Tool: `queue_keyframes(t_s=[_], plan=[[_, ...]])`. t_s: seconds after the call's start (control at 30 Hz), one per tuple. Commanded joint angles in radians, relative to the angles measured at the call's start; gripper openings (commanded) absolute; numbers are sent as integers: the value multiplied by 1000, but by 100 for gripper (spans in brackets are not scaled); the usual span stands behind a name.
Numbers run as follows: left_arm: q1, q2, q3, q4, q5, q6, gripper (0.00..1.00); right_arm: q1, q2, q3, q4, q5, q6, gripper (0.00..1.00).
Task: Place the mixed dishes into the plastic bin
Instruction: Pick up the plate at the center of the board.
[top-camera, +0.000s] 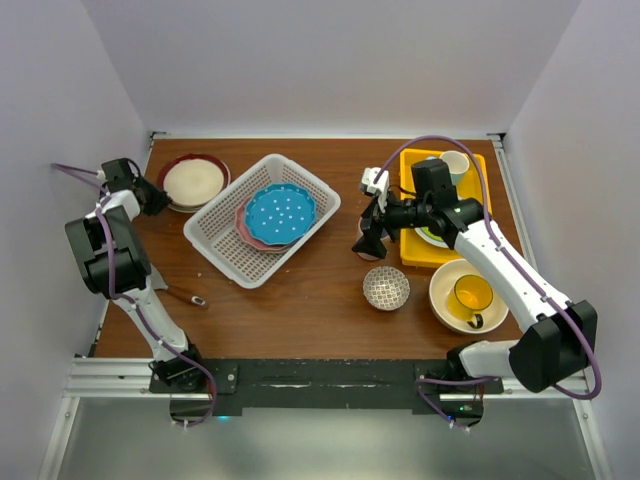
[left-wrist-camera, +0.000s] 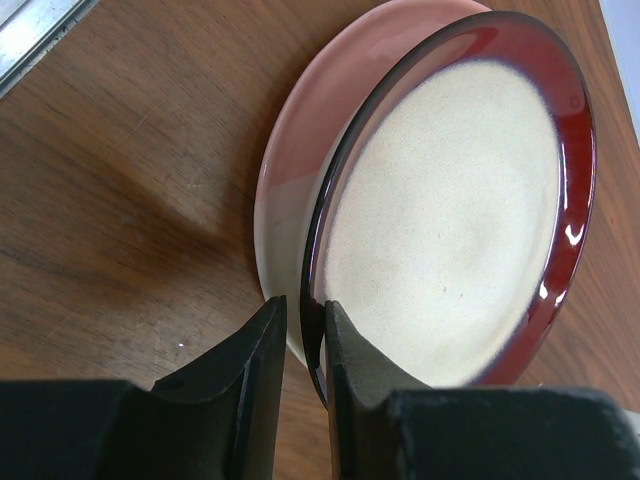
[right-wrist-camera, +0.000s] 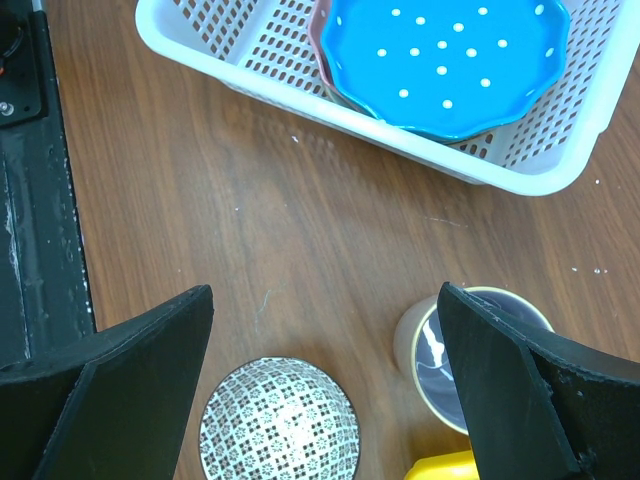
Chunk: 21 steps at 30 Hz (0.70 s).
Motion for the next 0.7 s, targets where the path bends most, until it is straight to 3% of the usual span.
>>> queue_keyframes(t_s=[0.0, 0.3, 0.67], plan=[[11, 13, 43, 7, -12, 29, 27, -8, -37, -1, 25, -19, -12, 98], [9, 6, 45, 3, -18, 36, 26, -10, -37, -1, 26, -23, -12, 98], [11, -8, 48, 1, -9, 32, 4, -13, -40, -3, 26, -23, -12, 98]])
